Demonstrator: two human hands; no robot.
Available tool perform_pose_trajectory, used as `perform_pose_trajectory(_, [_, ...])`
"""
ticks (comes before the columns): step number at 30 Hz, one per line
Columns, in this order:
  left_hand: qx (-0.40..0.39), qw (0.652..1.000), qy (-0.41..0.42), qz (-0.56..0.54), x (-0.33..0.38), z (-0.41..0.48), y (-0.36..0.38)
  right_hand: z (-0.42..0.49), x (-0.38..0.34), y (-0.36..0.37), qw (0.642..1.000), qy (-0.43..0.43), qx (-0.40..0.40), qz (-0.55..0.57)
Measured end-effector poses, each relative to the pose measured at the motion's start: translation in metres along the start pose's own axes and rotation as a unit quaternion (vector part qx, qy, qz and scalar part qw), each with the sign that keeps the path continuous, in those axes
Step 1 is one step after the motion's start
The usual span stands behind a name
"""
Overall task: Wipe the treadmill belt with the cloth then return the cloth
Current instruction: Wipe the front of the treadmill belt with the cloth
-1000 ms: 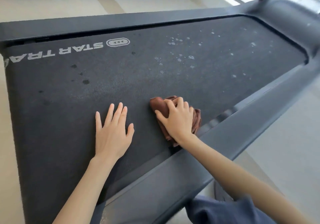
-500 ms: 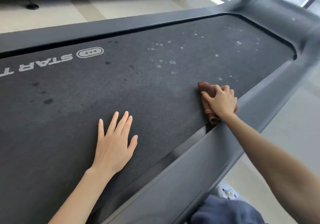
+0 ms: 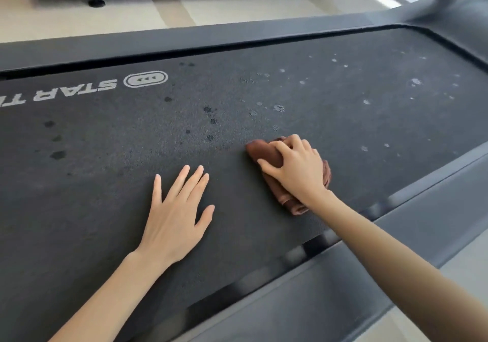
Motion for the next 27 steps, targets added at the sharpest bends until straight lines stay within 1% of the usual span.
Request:
perform_pose_trajectory(2, [0.004, 1.000, -0.007, 0.000, 0.001, 0.000, 0.000, 0.023, 0.061, -0.002, 0.995, 0.082, 0.011, -0.055])
perform_pose_trajectory(4, [0.003, 1.000, -0.010, -0.001, 0.002, 0.000, -0.001, 0.039, 0.108, -0.005, 0.982, 0.166, 0.020, -0.091])
perform_pose_trajectory(5, [0.002, 1.000, -0.011, 0.001, 0.003, 0.000, -0.001, 0.043, 0.119, -0.003, 0.976, 0.193, 0.023, -0.095])
perform_pose_trajectory(6, [0.001, 1.000, -0.012, 0.004, 0.003, 0.000, -0.001, 0.044, 0.120, 0.000, 0.975, 0.200, 0.028, -0.094])
perform_pose_trajectory(8, [-0.004, 1.000, -0.014, 0.014, 0.003, 0.001, -0.002, 0.045, 0.092, 0.008, 0.984, 0.158, 0.037, -0.074])
perform_pose_trajectory(11, [-0.018, 0.999, -0.020, 0.030, 0.005, 0.000, -0.003, 0.036, 0.016, 0.015, 0.999, 0.042, 0.025, -0.011])
perform_pose_trajectory(14, [-0.031, 0.998, -0.028, 0.044, 0.008, 0.000, -0.005, 0.020, -0.036, 0.016, 0.998, -0.054, 0.024, 0.034])
perform_pose_trajectory(16, [-0.036, 0.997, -0.033, 0.056, 0.010, -0.001, -0.006, 0.021, -0.033, 0.015, 0.994, -0.089, 0.012, 0.059])
perform_pose_trajectory(19, [-0.044, 0.995, -0.049, 0.072, 0.014, -0.004, -0.006, 0.034, 0.019, 0.015, 0.994, -0.095, -0.004, 0.058])
perform_pose_trajectory(21, [-0.051, 0.994, -0.048, 0.086, 0.021, -0.011, -0.003, 0.046, 0.075, 0.013, 0.998, -0.058, 0.002, 0.031])
perform_pose_trajectory(24, [-0.069, 0.992, -0.033, 0.103, 0.028, -0.020, -0.003, 0.059, 0.164, 0.003, 0.998, 0.053, 0.011, -0.034])
perform_pose_trajectory(26, [-0.071, 0.992, -0.044, 0.097, 0.032, -0.020, -0.005, 0.060, 0.196, -0.004, 0.987, 0.148, 0.017, -0.058])
perform_pose_trajectory(27, [-0.068, 0.992, -0.050, 0.094, 0.036, -0.018, -0.005, 0.058, 0.196, -0.006, 0.981, 0.182, 0.022, -0.061])
Point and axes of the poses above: each hand's wrist, its own z-axis towards the middle knuckle, its own y-axis out of the palm, x = y × z, the point moved 4 cm from there along z, towards the middle knuckle, and after that the axes turned 15 degrees about x, right-handed, at the moved point
